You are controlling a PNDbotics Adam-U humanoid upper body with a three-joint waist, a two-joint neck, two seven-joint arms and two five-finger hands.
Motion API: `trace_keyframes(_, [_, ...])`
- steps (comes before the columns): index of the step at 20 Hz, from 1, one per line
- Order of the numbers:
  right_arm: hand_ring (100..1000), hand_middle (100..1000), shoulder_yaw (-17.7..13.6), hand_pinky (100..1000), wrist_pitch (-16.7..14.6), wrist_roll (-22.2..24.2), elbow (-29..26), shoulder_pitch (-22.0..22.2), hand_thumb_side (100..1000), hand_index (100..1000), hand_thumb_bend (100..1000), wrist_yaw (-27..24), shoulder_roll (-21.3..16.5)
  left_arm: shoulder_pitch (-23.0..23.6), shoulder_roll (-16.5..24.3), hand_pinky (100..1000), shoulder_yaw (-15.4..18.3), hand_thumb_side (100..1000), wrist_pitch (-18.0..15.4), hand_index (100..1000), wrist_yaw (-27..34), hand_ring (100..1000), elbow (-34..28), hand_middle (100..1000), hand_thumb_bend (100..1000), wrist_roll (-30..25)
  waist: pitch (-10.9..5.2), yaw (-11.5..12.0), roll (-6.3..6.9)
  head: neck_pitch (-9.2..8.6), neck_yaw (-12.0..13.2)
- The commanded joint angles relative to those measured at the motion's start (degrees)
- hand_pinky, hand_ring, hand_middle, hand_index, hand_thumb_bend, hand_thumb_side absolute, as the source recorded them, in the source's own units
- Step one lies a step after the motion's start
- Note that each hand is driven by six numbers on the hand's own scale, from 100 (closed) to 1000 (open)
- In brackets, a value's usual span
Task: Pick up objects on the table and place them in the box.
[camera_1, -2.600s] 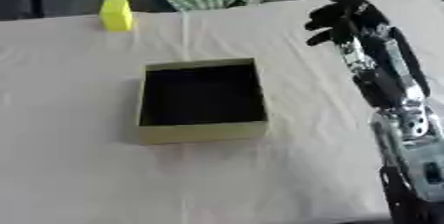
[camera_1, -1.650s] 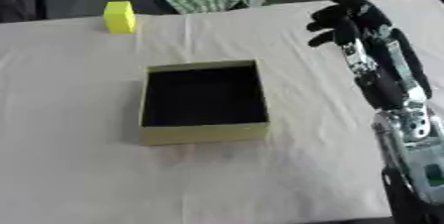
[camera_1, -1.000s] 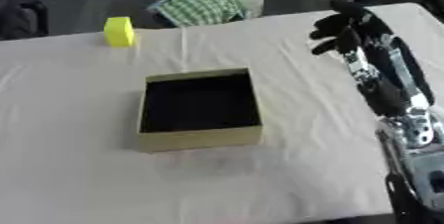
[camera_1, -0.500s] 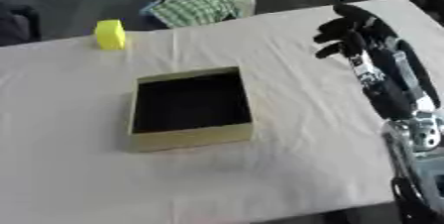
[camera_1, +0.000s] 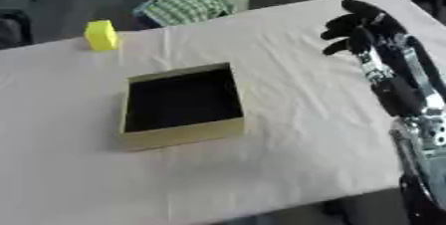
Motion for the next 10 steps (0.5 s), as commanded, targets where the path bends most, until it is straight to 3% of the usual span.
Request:
trace_keyframes(1, [704, 679, 0.0, 598, 0.0, 0.3, -0.5, -1.2, 655, 895, 100, -0.2, -1.0, -0.5, 0.6, 886, -1.1, 861, 2.2, 854, -7.2, 701, 1.3, 775, 345, -5.2, -0.63, 0.0, -0.15, 0.50, 0.2])
trace_keyframes(6, [704, 679, 0.2, 598, 0.0, 0.5, -0.5, -1.3, 656, 895, 100, -0.2, -1.0, 0.1, 0.1, 875, -2.8, 813, 3.2, 885, -24.3, 749, 0.6, 807, 425, -13.1, -0.35, -0.1, -0.04, 0.40, 0.4])
trace_keyframes(10, [704, 679, 0.3, 598, 0.0, 0.6, -0.5, -1.5, 656, 894, 100, -0.2, -1.0, -0.1, -0.1, 852, -4.0, 712, -0.3, 927, -44.4, 814, -1.0, 850, 635, -22.4, -0.22, -0.1, 0.06, 0.44, 0.5])
